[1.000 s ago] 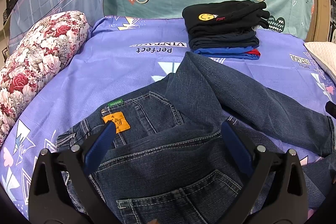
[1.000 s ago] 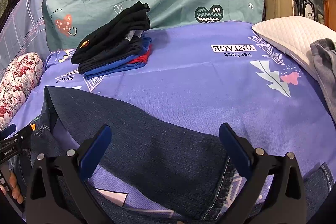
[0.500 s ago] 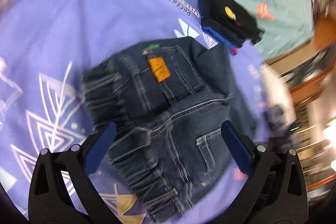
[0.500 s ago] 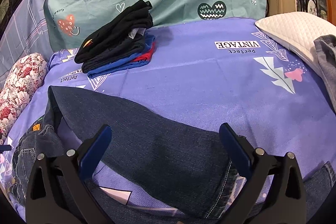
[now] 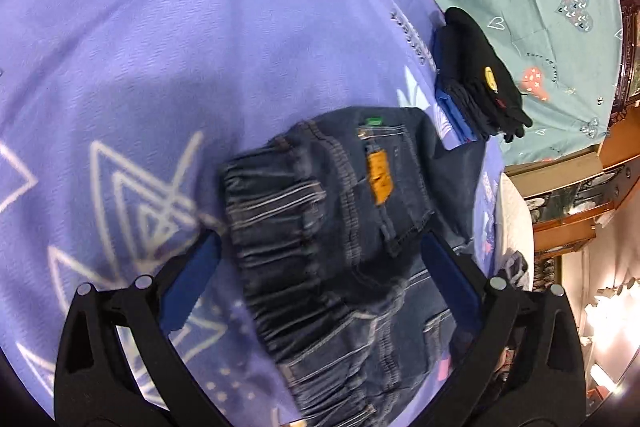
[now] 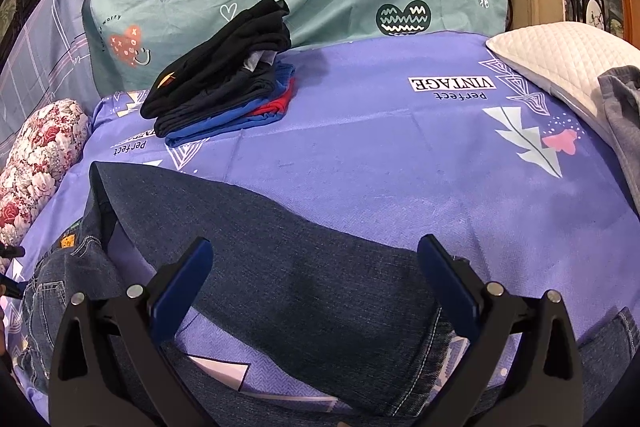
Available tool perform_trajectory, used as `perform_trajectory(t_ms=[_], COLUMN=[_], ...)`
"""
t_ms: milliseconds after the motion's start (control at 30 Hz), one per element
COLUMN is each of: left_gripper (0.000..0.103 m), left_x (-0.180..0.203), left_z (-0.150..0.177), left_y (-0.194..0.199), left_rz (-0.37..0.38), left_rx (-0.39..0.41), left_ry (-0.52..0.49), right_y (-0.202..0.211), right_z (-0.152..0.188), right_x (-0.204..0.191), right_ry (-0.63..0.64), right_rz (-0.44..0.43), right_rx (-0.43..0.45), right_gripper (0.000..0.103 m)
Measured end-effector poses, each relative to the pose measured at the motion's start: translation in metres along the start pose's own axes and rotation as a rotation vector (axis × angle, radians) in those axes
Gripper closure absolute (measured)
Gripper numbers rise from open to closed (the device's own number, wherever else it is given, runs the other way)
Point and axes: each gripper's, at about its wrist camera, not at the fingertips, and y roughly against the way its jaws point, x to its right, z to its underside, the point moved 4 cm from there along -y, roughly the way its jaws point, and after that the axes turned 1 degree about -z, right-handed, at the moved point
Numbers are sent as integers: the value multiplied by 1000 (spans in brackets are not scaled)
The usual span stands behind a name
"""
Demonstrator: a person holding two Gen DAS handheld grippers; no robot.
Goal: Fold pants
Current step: 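Grasp the jeans waistband with the left gripper while the right gripper grasps the leg hem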
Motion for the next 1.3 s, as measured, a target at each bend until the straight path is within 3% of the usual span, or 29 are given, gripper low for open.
perform_trajectory(t_ms=[200, 333, 600, 667, 800, 867, 933, 1000, 1100, 1133, 1167, 1267, 1300], left_gripper=[2, 2, 2, 2, 2, 2, 2, 2, 2, 3, 10, 30, 35], left_x=[17, 17, 33, 51, 98, 98, 77, 54, 46, 47, 49, 53, 55], left_z=[-16, -19, -36, -32, -17, -21, -32, -39, -43, -43, -42, -39, -38], left_y=[1, -15, -44, -36, -26, -39, -55, -65, -60, -59, -58, -40, -32], left_rz=[43, 67, -1, 49, 22, -42, -74, -52, 8, -2, -21, -37, -16], left_rx=[11, -34, -27, 11, 34, 7, -35, -57, -30, -20, -8, 46, 67], left_ry=[-32, -26, -43, -102, -323, -341, -262, -161, -123, -128, -136, -159, -163], right_y=[0, 0, 3, 11, 40, 38, 24, 7, -16, -23, -27, -30, -29], right_z=[0, -1, -5, -11, -28, -30, -24, -12, 9, 14, 16, 11, 8], right_x=[2, 1, 9, 24, 69, 92, 104, 103, 82, 74, 66, 59, 58], right_ry=[-12, -4, -54, -117, -148, -151, -191, -214, -183, -166, -159, -101, -74], right_rz=[-1, -4, -53, -56, 42, 96, 58, -17, -94, -107, -127, -56, -25], right_rx=[-1, -1, -21, -34, -6, -57, -150, -249, -363, -383, -392, -379, -371], right_gripper=[1, 1, 1, 1, 1, 1, 1, 1, 1, 5, 12, 51, 70])
